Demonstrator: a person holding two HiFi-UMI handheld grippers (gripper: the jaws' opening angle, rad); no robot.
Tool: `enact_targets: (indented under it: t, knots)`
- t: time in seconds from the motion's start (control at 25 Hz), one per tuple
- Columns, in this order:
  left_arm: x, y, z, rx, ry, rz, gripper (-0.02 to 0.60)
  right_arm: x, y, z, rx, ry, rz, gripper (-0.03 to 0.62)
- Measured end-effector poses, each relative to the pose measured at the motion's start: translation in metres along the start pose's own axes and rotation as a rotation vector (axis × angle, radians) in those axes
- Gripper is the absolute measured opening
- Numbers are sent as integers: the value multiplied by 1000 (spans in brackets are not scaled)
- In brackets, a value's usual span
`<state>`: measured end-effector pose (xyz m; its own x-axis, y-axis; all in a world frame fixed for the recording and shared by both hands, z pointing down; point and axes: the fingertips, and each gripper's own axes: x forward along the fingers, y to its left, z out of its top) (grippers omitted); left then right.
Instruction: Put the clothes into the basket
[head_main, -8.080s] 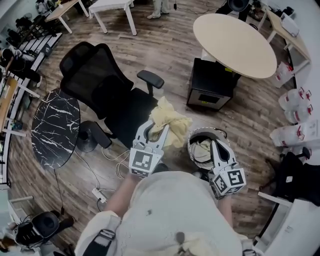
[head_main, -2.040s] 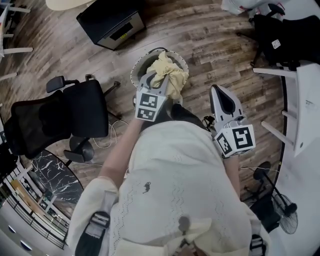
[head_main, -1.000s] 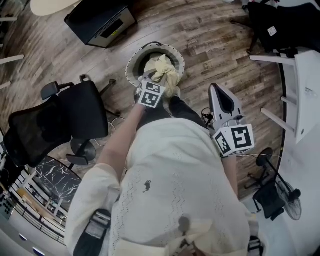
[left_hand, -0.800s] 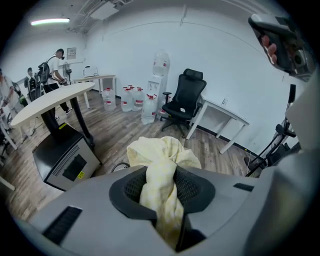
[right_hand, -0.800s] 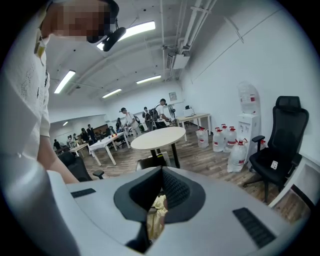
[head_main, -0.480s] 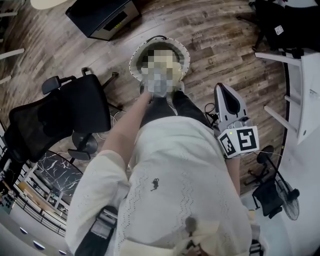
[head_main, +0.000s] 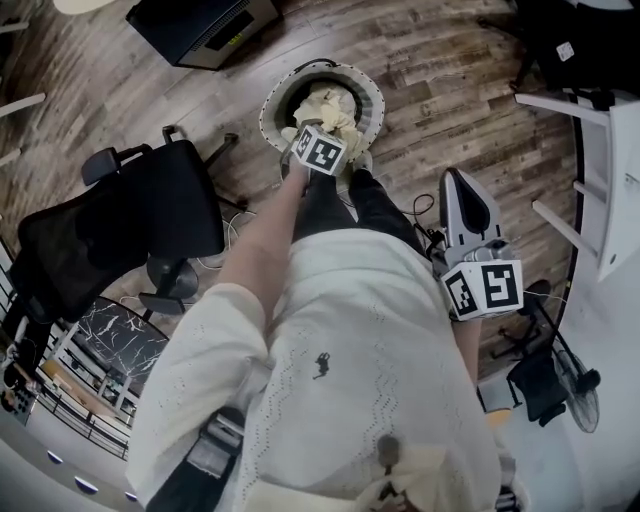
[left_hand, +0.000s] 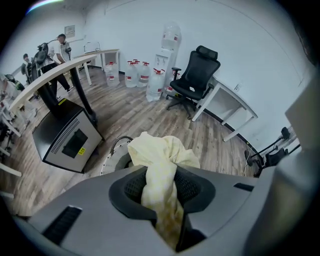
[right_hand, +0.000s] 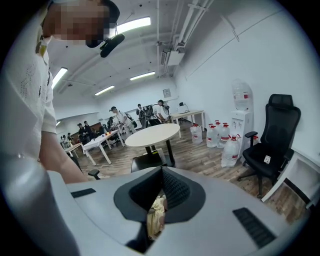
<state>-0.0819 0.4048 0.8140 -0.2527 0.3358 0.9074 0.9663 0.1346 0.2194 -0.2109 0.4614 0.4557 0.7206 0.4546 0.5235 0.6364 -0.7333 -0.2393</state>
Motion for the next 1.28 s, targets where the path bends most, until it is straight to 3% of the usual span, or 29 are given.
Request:
enact_targets:
  t: [0.36, 0.68, 0.8, 0.92, 1.08, 1.28]
  knots:
    - [13, 30, -31, -66, 83, 28, 117, -1, 3, -15, 30, 8, -29, 8]
    - [19, 44, -44, -306, 59, -6, 126, 3, 18, -26, 21, 19, -13, 8]
    - [18, 50, -55, -351, 86, 23, 130, 0, 22, -28, 22, 21, -19, 8]
    - [16, 44, -59, -393, 88, -4, 138, 0, 24, -30, 22, 22, -21, 8]
    - [16, 55, -64, -394, 74, 50, 162, 0, 27, -32, 15, 20, -10, 8]
    - [13, 49, -83, -371, 116, 41, 178, -4, 34, -37, 13, 26, 0, 8]
